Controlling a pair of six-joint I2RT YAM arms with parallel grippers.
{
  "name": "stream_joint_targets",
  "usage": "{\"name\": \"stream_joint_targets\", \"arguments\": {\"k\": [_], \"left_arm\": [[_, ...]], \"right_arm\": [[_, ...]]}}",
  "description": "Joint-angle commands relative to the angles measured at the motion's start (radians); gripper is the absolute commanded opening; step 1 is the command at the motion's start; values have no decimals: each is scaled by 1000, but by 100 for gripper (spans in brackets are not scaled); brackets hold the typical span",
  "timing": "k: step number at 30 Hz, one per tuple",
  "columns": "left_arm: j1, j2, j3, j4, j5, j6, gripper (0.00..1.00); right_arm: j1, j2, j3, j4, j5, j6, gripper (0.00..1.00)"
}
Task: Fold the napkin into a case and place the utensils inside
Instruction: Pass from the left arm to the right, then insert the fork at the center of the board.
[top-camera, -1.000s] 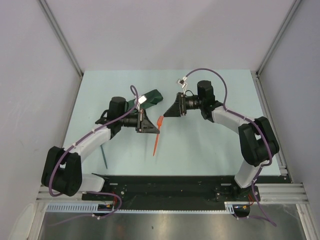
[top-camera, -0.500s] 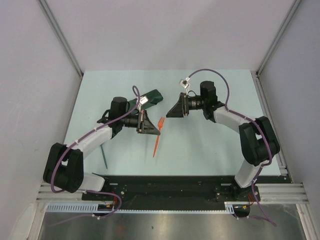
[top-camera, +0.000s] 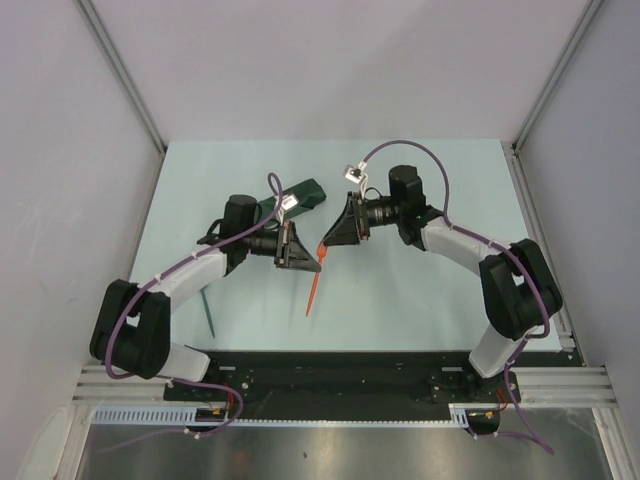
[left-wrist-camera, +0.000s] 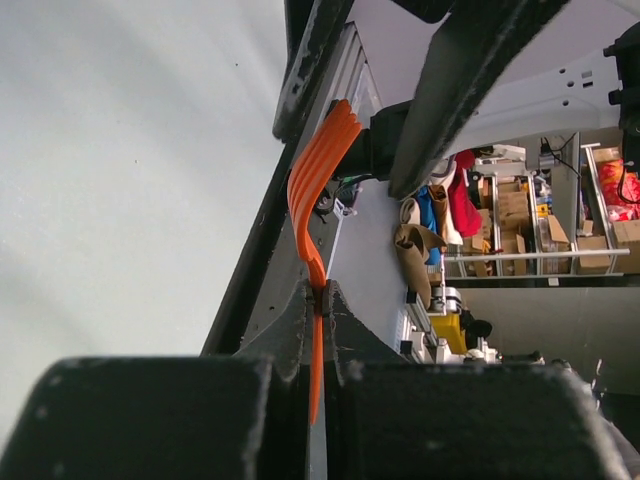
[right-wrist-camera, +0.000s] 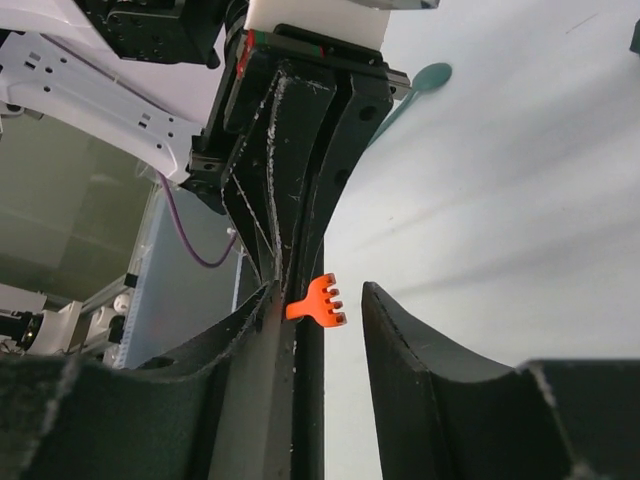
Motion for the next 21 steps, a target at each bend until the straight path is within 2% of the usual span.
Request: {"name": "stream_joint_targets", "arguments": {"k": [1,5,6,8,9,10,11,12,13,15,16,17,18,19,21], "left_arm": [[-5,-3,16,38,42,-9,0],[-5,0,16,47,50,-22,0],[-5,2,17,64,53,-29,0],[-2,10,39,70,48,-35,1],[7,11,53,43,30,-32,7],[39,10,68,43,-5,-42,16],[67,-7,64,56,-68,-89,32],[97,-22,57,87,-112,-114,38],[157,-33,44,111,-143,-133,39],[209,-33,40,168,-180,-206,39],[258,-26,68,140,-208,-213,40],[280,-15,83,107,-296,-213,47],[297,-7,97,37,-350,-208,48],[317,-1,120,17,-418,-207,47],[328,20,146,-64,-539,-200,38]], "right_arm": [[9,26,22,27,-36,-23,40],[22,58,34,47,-58,-10,19],[23,64,45,45,-56,-8,2],[17,84,56,54,-33,15,0],[11,88,56,80,-20,44,0],[-10,93,54,106,-1,68,0],[-21,101,56,158,28,91,0],[-35,117,59,185,48,152,0],[-47,127,70,200,63,173,0],[-78,162,90,243,128,237,0],[-84,177,106,228,160,253,0],[-95,193,144,231,210,268,0],[-100,223,160,219,252,282,0],[-106,239,177,212,296,318,0],[-120,291,238,223,402,372,0]]}}
